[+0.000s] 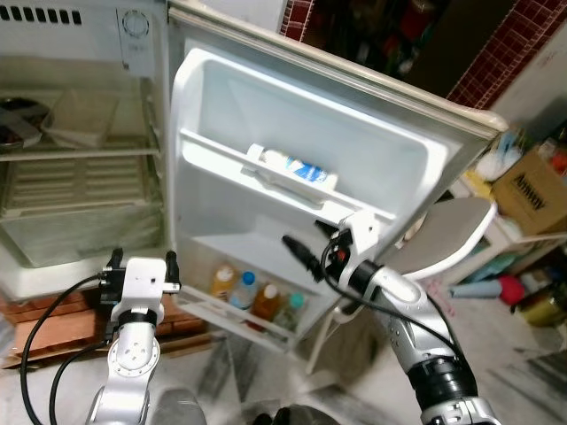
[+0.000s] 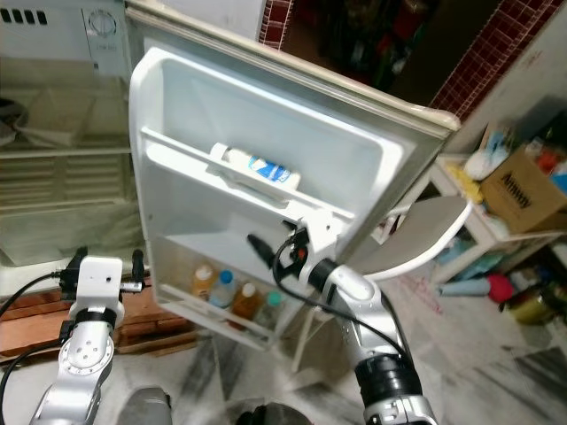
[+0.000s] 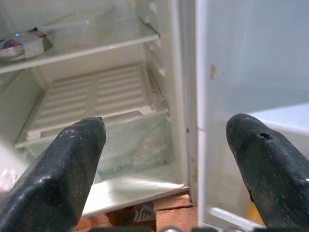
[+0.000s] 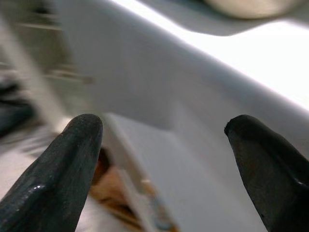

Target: Restocking fridge

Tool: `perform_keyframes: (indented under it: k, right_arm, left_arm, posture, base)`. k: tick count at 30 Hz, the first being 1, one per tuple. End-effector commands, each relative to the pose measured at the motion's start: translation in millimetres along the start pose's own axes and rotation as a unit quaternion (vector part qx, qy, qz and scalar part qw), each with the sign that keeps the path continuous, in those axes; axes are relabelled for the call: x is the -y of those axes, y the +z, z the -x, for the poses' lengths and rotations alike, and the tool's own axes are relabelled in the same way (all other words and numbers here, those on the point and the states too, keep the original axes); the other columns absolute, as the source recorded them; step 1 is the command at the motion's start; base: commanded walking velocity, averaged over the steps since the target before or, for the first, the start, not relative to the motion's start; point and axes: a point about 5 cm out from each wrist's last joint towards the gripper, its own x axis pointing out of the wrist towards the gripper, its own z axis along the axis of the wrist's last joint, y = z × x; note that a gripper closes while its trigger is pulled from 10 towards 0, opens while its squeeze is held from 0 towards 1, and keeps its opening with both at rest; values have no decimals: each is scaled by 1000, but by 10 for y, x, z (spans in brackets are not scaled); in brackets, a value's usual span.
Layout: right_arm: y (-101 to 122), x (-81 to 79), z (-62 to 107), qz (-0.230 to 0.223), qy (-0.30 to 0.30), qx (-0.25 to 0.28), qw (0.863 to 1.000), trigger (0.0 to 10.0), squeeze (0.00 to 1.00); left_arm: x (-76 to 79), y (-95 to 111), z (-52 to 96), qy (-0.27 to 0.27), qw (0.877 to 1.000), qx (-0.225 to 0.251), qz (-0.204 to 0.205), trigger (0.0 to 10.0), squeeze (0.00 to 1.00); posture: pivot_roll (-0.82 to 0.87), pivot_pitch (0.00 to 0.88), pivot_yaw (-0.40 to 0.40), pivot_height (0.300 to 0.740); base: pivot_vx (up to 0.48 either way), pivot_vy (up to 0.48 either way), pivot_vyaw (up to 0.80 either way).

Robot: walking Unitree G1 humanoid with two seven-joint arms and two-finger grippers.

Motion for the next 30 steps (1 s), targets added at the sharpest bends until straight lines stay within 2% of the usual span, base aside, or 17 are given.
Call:
perform_keyframes:
  k: [1,4,9,11,13,16,18,20,23,26,30]
  right_arm:
    - [64,-120,83,-13,101,-12,995,10000,0]
    - [15,-150,225,-12,174,-52,983,10000,0]
    - [17,-32,381,-22,197,-76,977,10000,0]
    - [22,46,418,-5,186,-81,979,10000,0]
    - [98,194,436,24,149,-74,986,10000,0]
    - [148,251,420,25,128,-63,989,10000,0]
    - [237,319,382,49,98,-37,993,10000,0]
    - [360,386,328,79,57,1,995,10000,0]
    - [438,410,299,71,39,27,996,10000,0]
    - [431,420,295,72,39,28,996,10000,0]
    - [389,468,288,96,17,24,995,10000,0]
  left_arm:
    - [11,-6,1,-1,1000,0,-4,10000,0]
    - [-6,-4,-19,0,1000,0,-5,10000,0]
    - [-40,-11,-39,1,1000,0,-9,10000,0]
    - [-45,-9,-47,-1,1000,1,-14,10000,0]
    - [-52,-8,-67,-4,1000,2,-24,10000,0]
    - [-61,-10,-74,-5,1000,2,-25,10000,0]
    - [-69,-9,-83,-6,1000,2,-23,10000,0]
    - [-100,-12,-90,-5,999,1,-44,10000,0]
    - [-140,-31,-94,-5,999,-4,-35,10000,0]
    - [-171,-36,-100,-5,999,-4,-40,10000,0]
    - [-189,-42,-103,-6,999,-4,-43,10000,0]
  posture:
    - [194,15,-222,740]
    - [190,14,-215,740]
    - [189,11,-201,740]
    - [190,11,-197,740]
    - [187,8,-183,740]
    - [188,7,-176,740]
    - [188,8,-167,740]
    - [190,10,-157,740]
    - [194,10,-146,740]
    - [199,9,-137,740]
    - [203,6,-131,740]
  base:
    - [0,0,0]
    - [0,0,0]
    - [0,-432,0]
    - [0,-461,0]
    - [0,-371,0]
    - [0,-244,0]
    - [0,0,700]
    - [0,0,756]
    - [0,0,750]
    - [0,-366,744]
    - [0,-480,739]
